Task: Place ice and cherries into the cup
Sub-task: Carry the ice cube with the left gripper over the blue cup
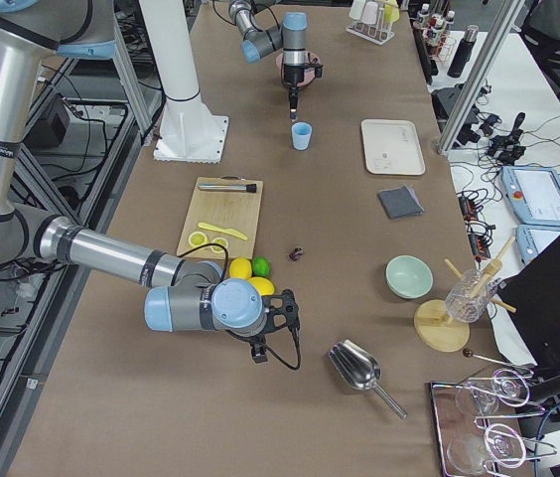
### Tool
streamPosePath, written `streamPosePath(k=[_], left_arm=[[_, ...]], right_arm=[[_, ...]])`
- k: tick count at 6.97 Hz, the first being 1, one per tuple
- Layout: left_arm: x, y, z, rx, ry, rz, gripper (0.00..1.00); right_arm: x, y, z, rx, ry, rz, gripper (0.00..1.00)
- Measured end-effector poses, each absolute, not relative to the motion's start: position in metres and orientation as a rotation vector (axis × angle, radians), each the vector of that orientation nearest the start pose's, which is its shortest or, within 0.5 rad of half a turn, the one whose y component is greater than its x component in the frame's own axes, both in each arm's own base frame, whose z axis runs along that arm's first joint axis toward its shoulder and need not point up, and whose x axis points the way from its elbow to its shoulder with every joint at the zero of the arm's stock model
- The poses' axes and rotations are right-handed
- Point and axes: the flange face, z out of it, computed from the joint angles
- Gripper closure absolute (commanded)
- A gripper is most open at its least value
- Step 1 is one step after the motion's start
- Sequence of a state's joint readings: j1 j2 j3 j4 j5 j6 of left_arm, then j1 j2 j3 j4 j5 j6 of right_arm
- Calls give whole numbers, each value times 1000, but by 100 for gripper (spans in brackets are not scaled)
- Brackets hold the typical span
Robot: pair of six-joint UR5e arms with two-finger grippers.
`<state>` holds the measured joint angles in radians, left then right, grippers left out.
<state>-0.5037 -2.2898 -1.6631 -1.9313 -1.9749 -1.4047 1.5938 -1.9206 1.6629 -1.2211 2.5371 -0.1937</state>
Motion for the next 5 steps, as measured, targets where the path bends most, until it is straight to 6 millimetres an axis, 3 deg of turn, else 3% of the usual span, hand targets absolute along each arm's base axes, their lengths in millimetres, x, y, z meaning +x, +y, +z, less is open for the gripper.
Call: streamPosePath(k=[1, 2, 3, 5], left_arm=[[551, -413, 141, 63, 1193, -74, 100], [554, -416, 141, 77, 1187, -77, 92], [554, -418, 142, 92, 1182, -69, 60], [548, -427, 145, 118, 1174, -56, 15]], right_arm=[[59, -337, 709, 189, -953, -202, 0], [59, -340, 705, 197, -953, -205, 0], [59, -347, 696, 215, -951, -216, 0], [53, -361, 673, 248, -950, -248, 0]])
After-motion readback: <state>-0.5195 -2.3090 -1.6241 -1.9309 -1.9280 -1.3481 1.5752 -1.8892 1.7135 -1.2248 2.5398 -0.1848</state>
